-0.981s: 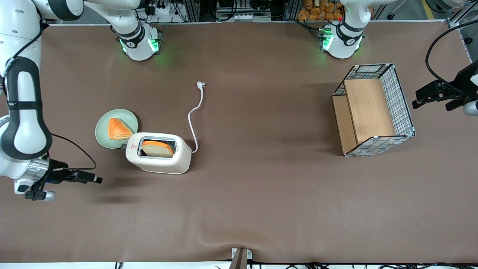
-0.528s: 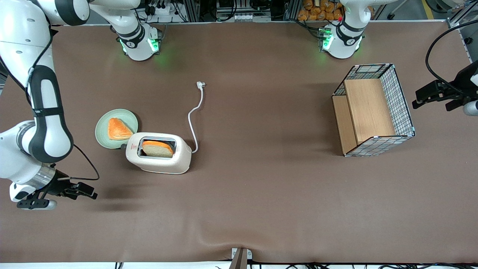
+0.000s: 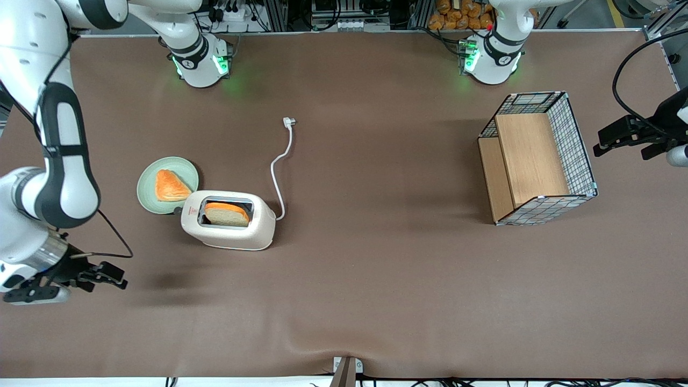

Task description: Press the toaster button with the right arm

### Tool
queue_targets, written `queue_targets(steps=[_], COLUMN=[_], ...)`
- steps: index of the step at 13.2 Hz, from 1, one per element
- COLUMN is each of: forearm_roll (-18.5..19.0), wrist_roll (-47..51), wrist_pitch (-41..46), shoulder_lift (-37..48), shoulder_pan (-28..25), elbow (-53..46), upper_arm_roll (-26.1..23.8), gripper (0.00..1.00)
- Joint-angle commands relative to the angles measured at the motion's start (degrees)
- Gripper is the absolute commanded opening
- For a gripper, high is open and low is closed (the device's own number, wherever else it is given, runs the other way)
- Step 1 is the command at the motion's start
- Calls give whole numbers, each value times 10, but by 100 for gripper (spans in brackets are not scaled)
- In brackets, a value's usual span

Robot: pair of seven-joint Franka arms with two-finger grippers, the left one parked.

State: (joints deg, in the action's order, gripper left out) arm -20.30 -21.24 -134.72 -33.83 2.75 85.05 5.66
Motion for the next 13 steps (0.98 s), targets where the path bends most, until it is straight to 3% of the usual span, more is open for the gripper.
queue_targets(steps=[1,5,13], forearm_roll=[17,30,157], wrist_roll=[5,47,224], wrist_pitch=[26,159,409], shoulder_lift=[110,178,312], shoulder_pan=[-4,-1,-80], elbow=[105,117,103], upper_arm_roll=[5,20,15], gripper=[100,100,100])
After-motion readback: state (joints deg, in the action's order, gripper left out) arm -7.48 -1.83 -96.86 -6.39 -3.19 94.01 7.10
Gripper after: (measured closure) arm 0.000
